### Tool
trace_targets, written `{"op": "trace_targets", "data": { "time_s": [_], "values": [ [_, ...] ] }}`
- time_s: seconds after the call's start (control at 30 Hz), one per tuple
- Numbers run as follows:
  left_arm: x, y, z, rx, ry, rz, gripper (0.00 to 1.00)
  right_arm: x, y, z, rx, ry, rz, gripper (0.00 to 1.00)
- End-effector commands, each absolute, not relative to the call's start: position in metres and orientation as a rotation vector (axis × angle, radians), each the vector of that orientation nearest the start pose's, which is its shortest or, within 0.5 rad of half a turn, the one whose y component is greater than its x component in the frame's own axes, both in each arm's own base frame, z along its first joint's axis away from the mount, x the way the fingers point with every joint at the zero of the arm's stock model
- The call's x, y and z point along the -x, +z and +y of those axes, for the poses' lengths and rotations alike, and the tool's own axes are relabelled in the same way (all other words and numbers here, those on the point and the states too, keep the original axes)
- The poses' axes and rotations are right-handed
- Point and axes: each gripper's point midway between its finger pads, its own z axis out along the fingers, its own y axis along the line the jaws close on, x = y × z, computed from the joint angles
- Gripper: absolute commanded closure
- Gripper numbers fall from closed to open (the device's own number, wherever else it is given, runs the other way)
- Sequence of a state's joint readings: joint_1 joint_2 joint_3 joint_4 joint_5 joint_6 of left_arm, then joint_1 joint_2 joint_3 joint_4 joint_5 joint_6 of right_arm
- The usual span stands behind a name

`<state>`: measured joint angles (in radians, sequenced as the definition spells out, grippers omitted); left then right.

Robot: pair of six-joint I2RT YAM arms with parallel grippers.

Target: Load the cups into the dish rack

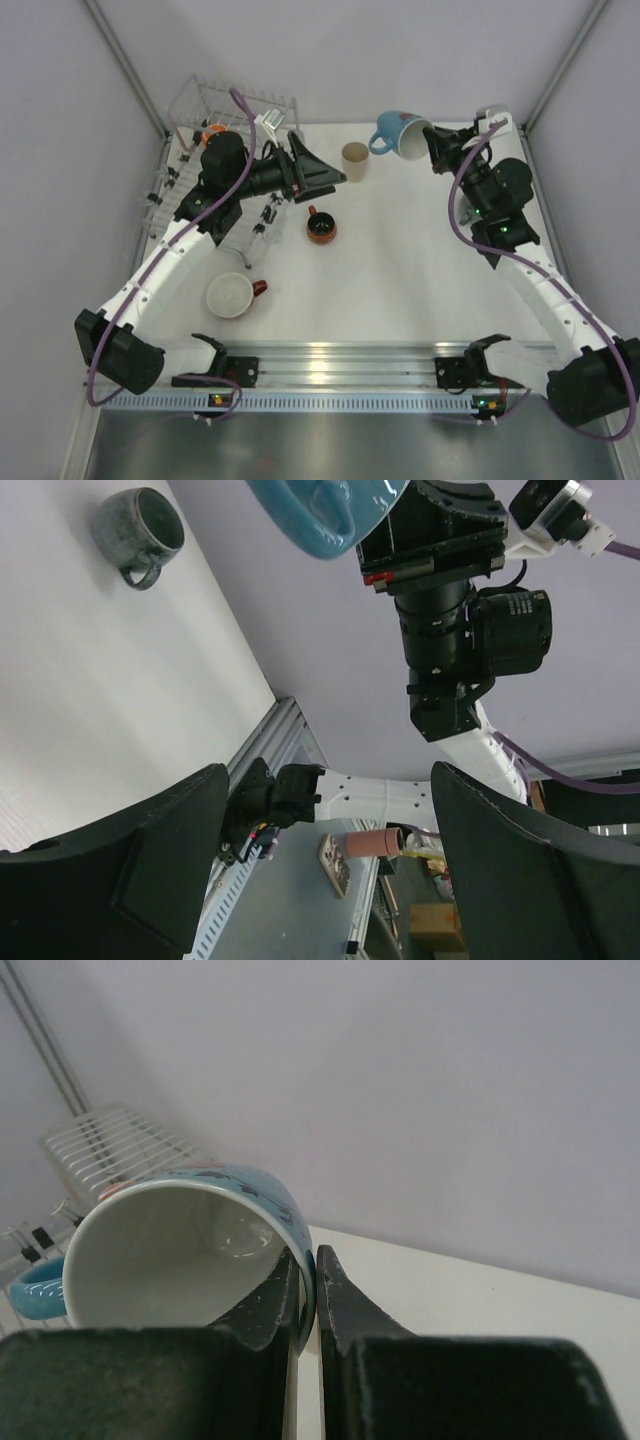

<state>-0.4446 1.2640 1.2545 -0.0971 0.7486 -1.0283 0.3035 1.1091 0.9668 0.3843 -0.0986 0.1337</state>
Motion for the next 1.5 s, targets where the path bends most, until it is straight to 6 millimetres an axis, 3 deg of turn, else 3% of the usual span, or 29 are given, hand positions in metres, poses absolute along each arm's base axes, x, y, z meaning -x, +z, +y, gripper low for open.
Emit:
{"op": "trace_targets", "data": {
  "time_s": [0.0,0.1,0.33,0.53,0.77,0.93,1.03,1.07,1.1,1.17,1.47],
  "values": [
    [-0.257,0.404,-0.289,-0.165,-1.746,1.865,0.12,-0.342,0.453,0.151,0.224,0.482,1.097,1.00],
    [-0.256,0.405,-0.291,-0.164,-1.793,1.854,0.12,-0.328,0.445,0.170,0.269,0.540,1.099,1.00],
    [-0.250,0.402,-0.296,-0.129,-1.958,1.818,0.18,-0.298,0.449,0.201,0.315,0.648,1.045,1.00],
    [-0.252,0.391,-0.298,-0.060,-2.019,1.856,0.24,-0.284,0.453,0.221,0.352,0.694,1.012,1.00],
    [-0.248,0.397,-0.296,0.001,-2.144,1.816,0.32,-0.272,0.448,0.238,0.394,0.710,1.000,1.00],
    [-0.244,0.398,-0.294,0.029,-2.229,1.763,0.57,-0.271,0.437,0.244,0.416,0.710,0.995,1.00],
    [-0.242,0.395,-0.292,0.062,-2.243,1.773,0.78,-0.273,0.427,0.243,0.405,0.708,1.004,1.00],
    [-0.242,0.395,-0.292,0.068,-2.246,1.776,0.93,-0.275,0.424,0.244,0.405,0.703,1.013,1.00],
    [-0.242,0.394,-0.292,0.072,-2.248,1.778,1.00,-0.275,0.422,0.245,0.411,0.705,1.018,1.00],
    [-0.242,0.395,-0.291,0.071,-2.246,1.773,1.00,-0.276,0.419,0.248,0.418,0.712,1.025,1.00],
    [-0.246,0.403,-0.282,0.033,-2.187,1.711,1.00,-0.280,0.410,0.244,0.380,0.714,1.069,0.63]
  ]
}}
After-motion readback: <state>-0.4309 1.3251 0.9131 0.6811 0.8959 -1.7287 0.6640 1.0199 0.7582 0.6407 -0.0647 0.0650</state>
